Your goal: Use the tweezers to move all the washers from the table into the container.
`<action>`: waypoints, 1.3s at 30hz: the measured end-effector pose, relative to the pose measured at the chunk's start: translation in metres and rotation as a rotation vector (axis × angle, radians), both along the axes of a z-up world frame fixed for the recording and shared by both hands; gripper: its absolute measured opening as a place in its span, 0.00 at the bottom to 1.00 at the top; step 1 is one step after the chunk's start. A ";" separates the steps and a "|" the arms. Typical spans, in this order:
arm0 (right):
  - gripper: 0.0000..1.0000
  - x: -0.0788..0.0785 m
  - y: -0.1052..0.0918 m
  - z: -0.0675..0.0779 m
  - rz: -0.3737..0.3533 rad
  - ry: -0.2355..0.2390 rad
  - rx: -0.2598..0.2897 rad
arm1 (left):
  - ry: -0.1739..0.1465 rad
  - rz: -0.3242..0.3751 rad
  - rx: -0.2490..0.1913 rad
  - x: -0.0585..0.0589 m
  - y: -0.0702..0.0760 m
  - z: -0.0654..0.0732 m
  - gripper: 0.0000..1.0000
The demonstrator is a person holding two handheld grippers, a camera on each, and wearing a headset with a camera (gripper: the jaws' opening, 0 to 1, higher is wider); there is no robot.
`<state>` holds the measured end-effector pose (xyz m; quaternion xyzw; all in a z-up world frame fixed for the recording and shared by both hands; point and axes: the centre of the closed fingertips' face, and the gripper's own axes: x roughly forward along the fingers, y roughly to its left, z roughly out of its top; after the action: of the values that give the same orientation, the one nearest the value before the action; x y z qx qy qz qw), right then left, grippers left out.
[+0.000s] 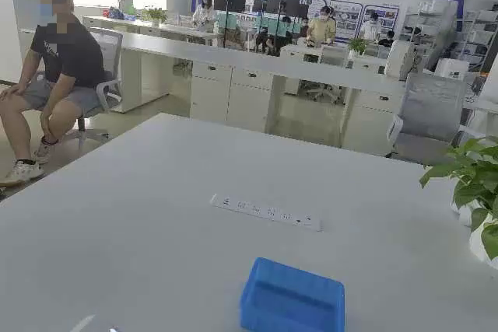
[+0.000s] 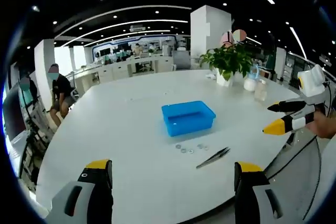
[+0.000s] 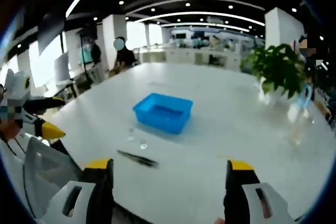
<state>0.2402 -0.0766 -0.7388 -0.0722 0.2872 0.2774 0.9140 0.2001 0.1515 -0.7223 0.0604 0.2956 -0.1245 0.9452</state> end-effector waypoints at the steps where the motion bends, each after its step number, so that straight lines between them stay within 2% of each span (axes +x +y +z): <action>1: 0.85 0.000 0.000 0.001 0.002 -0.001 0.004 | -0.002 0.003 0.001 0.000 0.000 0.000 0.99; 6: 0.85 0.001 0.002 0.002 0.006 0.008 0.038 | -0.010 0.016 0.005 0.001 -0.001 0.003 0.99; 10: 0.84 0.004 0.003 0.006 0.004 -0.012 0.049 | -0.023 0.016 0.010 0.003 -0.003 0.006 0.99; 11: 0.84 0.005 0.005 0.006 0.002 -0.014 0.057 | -0.024 0.015 0.012 0.003 -0.004 0.006 0.99; 12: 0.84 0.005 0.006 0.006 0.003 -0.010 0.062 | -0.011 0.012 0.018 0.002 -0.004 0.003 0.99; 13: 0.84 0.006 0.007 0.007 0.004 -0.013 0.061 | -0.001 0.008 0.027 0.001 -0.003 0.001 0.99; 15: 0.84 0.008 0.007 0.010 0.002 -0.043 0.047 | -0.009 0.007 0.044 0.001 -0.002 0.003 0.99; 19: 0.84 0.008 0.005 0.012 -0.001 -0.048 0.045 | -0.013 0.004 0.033 0.002 -0.002 0.005 0.99; 25: 0.84 0.010 -0.002 0.014 -0.032 -0.049 0.061 | -0.019 -0.010 0.042 0.003 -0.002 0.007 0.99; 31: 0.85 0.006 -0.004 0.012 -0.042 -0.041 0.052 | -0.011 -0.034 0.033 0.004 -0.004 0.003 0.99; 39: 0.85 -0.001 0.000 0.010 -0.036 -0.036 0.016 | -0.032 -0.045 -0.008 0.006 -0.002 0.005 0.99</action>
<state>0.2395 -0.0765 -0.7285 -0.0648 0.2698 0.2619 0.9243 0.2060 0.1494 -0.7170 0.0650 0.2786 -0.1459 0.9470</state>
